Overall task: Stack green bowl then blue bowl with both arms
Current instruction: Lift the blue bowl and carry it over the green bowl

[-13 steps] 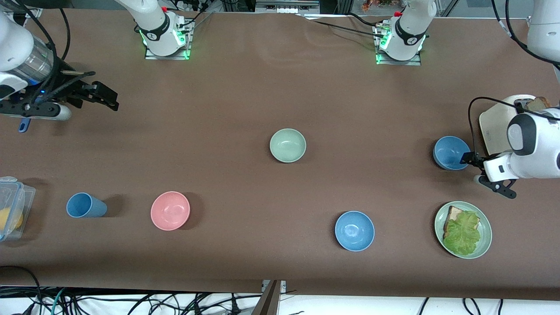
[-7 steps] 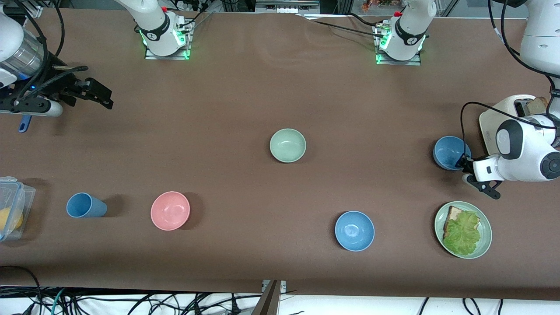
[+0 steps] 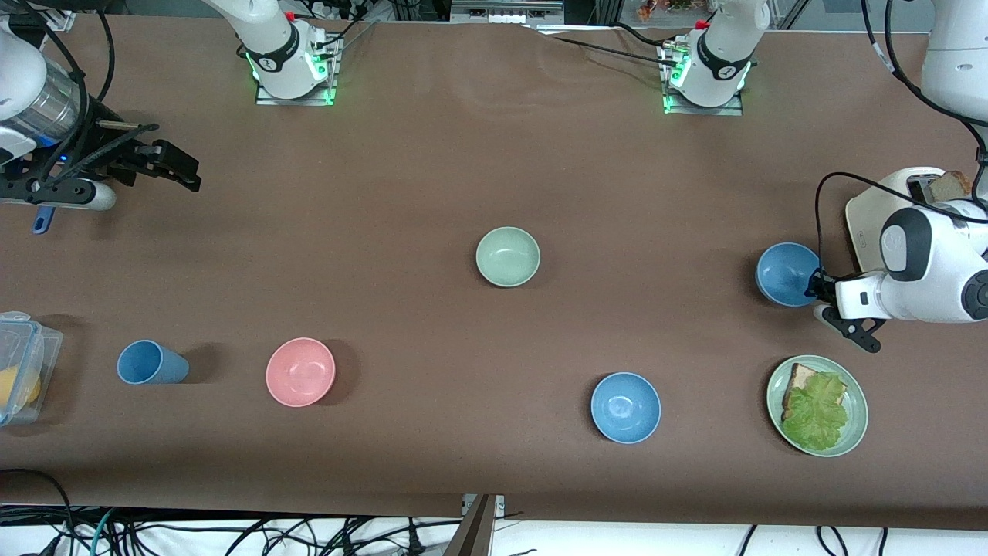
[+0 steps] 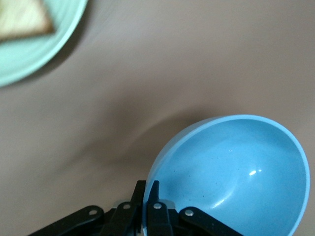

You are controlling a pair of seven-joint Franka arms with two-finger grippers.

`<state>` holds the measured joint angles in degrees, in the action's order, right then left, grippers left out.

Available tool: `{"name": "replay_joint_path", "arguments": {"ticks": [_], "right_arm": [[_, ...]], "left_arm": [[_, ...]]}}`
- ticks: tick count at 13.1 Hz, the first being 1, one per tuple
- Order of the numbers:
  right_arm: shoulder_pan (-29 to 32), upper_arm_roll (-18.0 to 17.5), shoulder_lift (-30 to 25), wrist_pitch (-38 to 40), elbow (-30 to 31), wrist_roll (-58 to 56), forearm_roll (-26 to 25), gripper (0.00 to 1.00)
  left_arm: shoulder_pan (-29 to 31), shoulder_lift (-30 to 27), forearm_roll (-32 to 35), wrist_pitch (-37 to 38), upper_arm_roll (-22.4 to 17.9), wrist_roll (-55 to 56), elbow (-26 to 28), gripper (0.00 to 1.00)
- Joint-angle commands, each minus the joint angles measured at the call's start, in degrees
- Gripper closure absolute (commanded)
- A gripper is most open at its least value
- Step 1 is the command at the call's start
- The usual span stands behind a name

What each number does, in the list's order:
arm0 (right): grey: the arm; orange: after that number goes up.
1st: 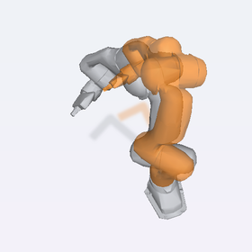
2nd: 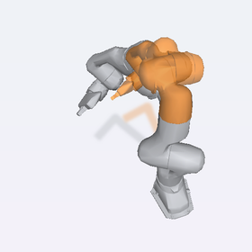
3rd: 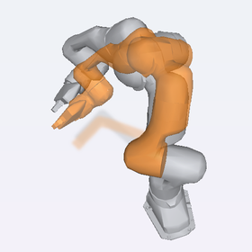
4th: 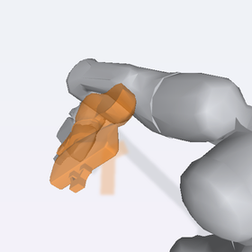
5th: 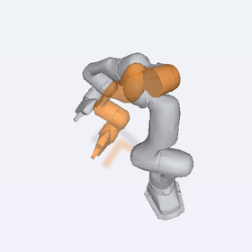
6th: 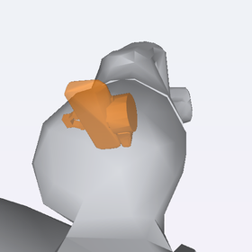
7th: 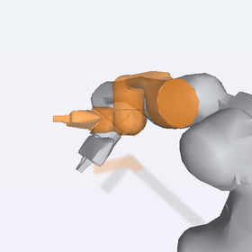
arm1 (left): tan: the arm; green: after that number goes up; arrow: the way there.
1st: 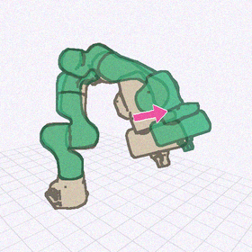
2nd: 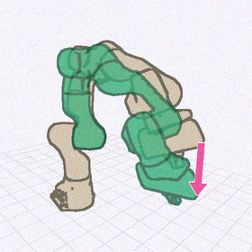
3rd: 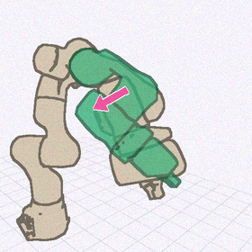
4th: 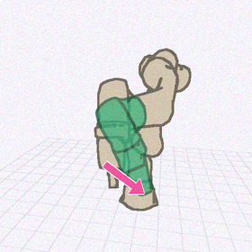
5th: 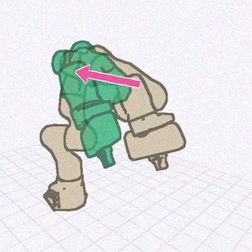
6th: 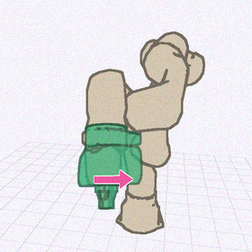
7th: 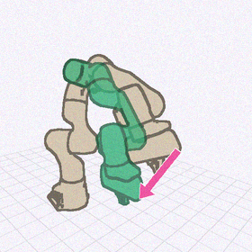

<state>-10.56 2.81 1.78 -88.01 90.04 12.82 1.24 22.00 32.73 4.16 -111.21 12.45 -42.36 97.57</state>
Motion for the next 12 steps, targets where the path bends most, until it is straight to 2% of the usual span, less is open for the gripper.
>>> {"name": "replay_joint_path", "arguments": {"ticks": [1,3,5,8,11,12], "right_arm": [[0.8,-0.8,0.4,0.9,-1.6,0.2,-0.2,0.0],[0.7,-0.8,0.4,0.7,-1.6,0.2,-0.2,0.0],[0.7,-0.8,0.4,0.7,-1.7,0.2,-0.2,0.0],[0.7,-0.8,0.4,0.7,-1.7,0.2,-0.2,0.0],[0.7,-0.8,0.4,0.7,-1.6,0.2,-0.1,0.0],[0.7,-0.8,0.4,0.7,-1.7,0.2,-0.1,0.0]], "left_arm": [[-0.3,-3.6,-2.1,8.7,7.3,8.0,-3.7,1.0],[-0.3,-3.8,-1.4,13.3,15.3,14.7,-6.2,1.0],[-1.0,-3.8,-1.1,13.4,22.6,15.9,-8.4,1.0],[-11.1,-2.5,-1.6,12.6,22.8,30.7,-10.8,1.0],[-21.6,1.1,-1.2,3.5,22.4,43.6,-10.9,1.0],[-25.2,3.0,-1.2,-0.2,21.1,47.1,-10.9,1.0]]}}
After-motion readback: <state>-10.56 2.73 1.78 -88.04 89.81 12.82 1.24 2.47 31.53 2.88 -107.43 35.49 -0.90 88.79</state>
